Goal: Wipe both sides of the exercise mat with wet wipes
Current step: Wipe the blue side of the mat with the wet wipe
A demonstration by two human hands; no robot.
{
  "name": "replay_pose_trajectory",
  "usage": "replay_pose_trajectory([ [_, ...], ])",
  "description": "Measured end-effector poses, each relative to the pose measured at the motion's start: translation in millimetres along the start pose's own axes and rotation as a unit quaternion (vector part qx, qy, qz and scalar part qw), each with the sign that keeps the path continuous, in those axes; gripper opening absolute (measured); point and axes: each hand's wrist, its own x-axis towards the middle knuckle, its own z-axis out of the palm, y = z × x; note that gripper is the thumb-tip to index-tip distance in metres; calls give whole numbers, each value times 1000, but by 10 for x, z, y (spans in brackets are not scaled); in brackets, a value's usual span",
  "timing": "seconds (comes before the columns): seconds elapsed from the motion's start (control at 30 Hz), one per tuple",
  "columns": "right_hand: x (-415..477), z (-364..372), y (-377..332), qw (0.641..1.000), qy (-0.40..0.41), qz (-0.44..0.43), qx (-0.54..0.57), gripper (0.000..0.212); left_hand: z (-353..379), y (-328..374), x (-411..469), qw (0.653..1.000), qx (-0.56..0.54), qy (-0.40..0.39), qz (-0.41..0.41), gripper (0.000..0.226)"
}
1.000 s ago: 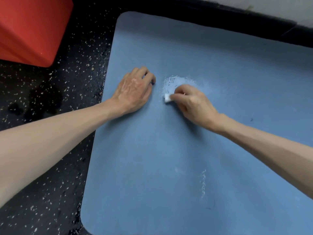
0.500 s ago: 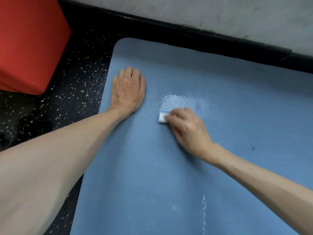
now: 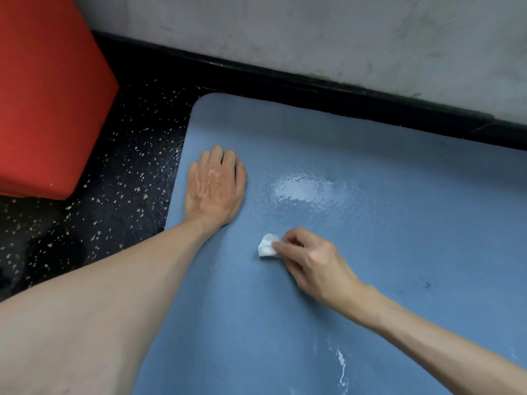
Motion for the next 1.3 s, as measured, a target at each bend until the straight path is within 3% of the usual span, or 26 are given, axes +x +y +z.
replay_pose_trajectory([
  [0.17,736,-233,385,988,97,62,-102,22,13,-11,-3,1000,-1,-1,-4,28],
  [0.23,657,-163,324,990,72,38,-113,30,5,-11,0,1000,-2,0,-4,30],
  [0.33,251,-74,62,997,-13,-4,-75,14,-1,-6,7,1000,0,-3,-6,30],
  [0.47,287,-11,19,998,13,22,-50,29,-4,4,26,1000,4,-12,-11,32],
  [0.67,529,-65,143,996,-39,-82,-20,21,12,1,20,1000,8,-11,-15,30],
  [0.83,1373,-326,504,991,103,0,-80,27,12,-4,19,1000,9,-14,-21,29],
  [0.9,1358,-243,471,989,124,10,-80,27,15,-10,18,1000,11,-10,-21,28],
  [1.03,837,-65,287,998,52,-33,-24,14,14,6,32,1000,20,-7,-18,28],
  [1.17,895,-124,340,992,-41,-117,-31,25,4,9,22,1000,20,-10,-21,28],
  [1.3,1697,-392,761,988,82,-59,-115,22,7,12,16,1000,9,-14,-23,29],
])
